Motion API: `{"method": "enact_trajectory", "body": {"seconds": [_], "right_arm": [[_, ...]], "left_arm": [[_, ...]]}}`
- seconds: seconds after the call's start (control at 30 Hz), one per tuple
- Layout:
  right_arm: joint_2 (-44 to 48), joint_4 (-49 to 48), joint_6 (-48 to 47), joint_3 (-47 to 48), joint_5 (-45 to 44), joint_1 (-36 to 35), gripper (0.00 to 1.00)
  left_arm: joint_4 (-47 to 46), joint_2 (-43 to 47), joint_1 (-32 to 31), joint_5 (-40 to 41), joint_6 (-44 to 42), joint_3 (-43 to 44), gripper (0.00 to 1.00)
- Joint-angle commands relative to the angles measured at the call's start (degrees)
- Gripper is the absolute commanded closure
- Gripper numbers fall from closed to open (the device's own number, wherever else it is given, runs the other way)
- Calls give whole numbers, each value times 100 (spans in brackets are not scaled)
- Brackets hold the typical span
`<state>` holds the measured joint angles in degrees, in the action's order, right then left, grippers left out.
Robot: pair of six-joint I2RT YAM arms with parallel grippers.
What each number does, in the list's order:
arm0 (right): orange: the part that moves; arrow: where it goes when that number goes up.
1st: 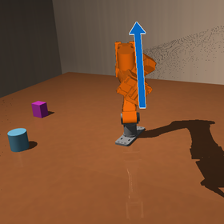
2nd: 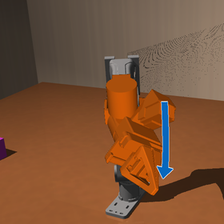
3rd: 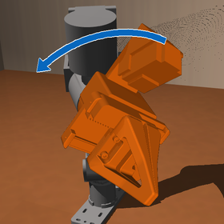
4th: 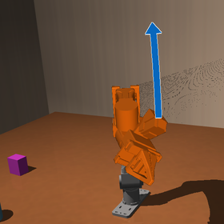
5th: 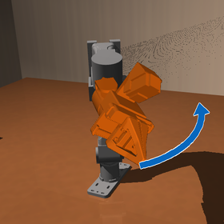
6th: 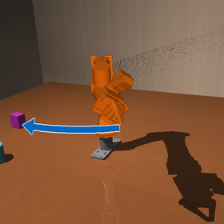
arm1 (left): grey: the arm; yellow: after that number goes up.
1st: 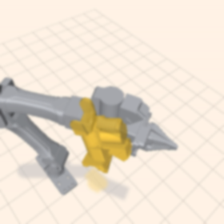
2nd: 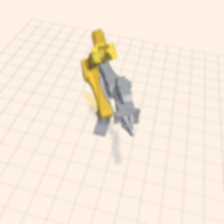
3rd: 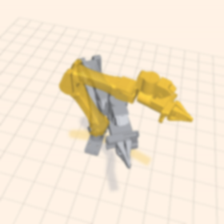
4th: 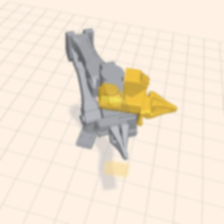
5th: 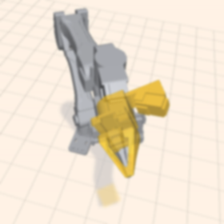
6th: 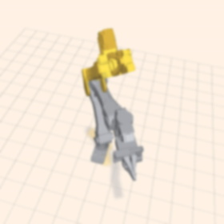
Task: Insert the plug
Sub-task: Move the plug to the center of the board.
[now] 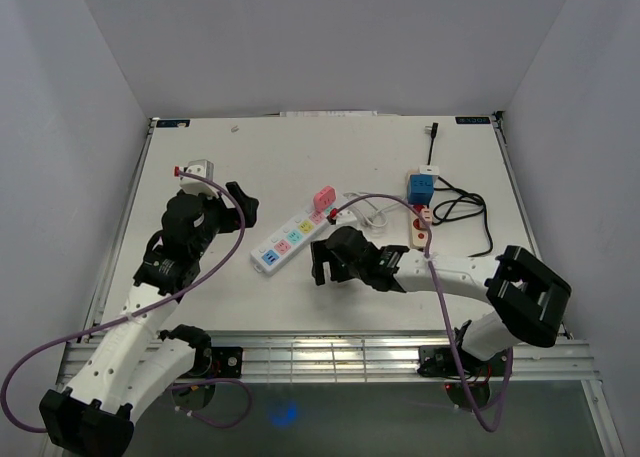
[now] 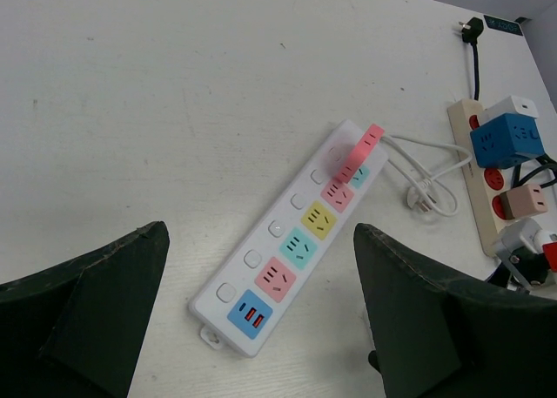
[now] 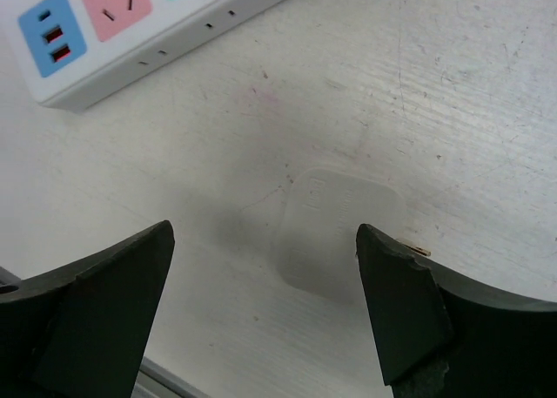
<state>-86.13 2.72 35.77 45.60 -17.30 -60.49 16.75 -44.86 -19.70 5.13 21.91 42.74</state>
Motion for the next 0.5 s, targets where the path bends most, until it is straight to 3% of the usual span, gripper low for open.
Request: {"method": "enact_trajectory", "body": {"seconds": [0.0, 0.1, 0.17, 0.23, 0.27, 0.33, 0.47], "right_arm": [[473, -44, -253, 159, 200, 98, 10], [781, 0, -517, -7, 359, 379, 8], [1009, 0, -650, -130, 350, 572, 0], [1141, -69, -790, -385, 385, 696, 16], [1246, -122, -808, -481, 403, 705, 29], [1318, -202, -843, -797, 595, 696, 39], [1248, -474, -870, -957, 711, 714, 70]], "left_arm": [[3, -40, 28, -99, -29, 6, 2], [-14, -58, 37, -178, -29, 6, 2], [-5, -67, 37, -205, -29, 6, 2], [-32, -58, 37, -240, -12, -3, 2], [-40, -58, 37, -266, -11, -20, 2], [-76, -84, 37, -363, 6, -20, 2], [-111, -189, 37, -460, 15, -12, 2]]}}
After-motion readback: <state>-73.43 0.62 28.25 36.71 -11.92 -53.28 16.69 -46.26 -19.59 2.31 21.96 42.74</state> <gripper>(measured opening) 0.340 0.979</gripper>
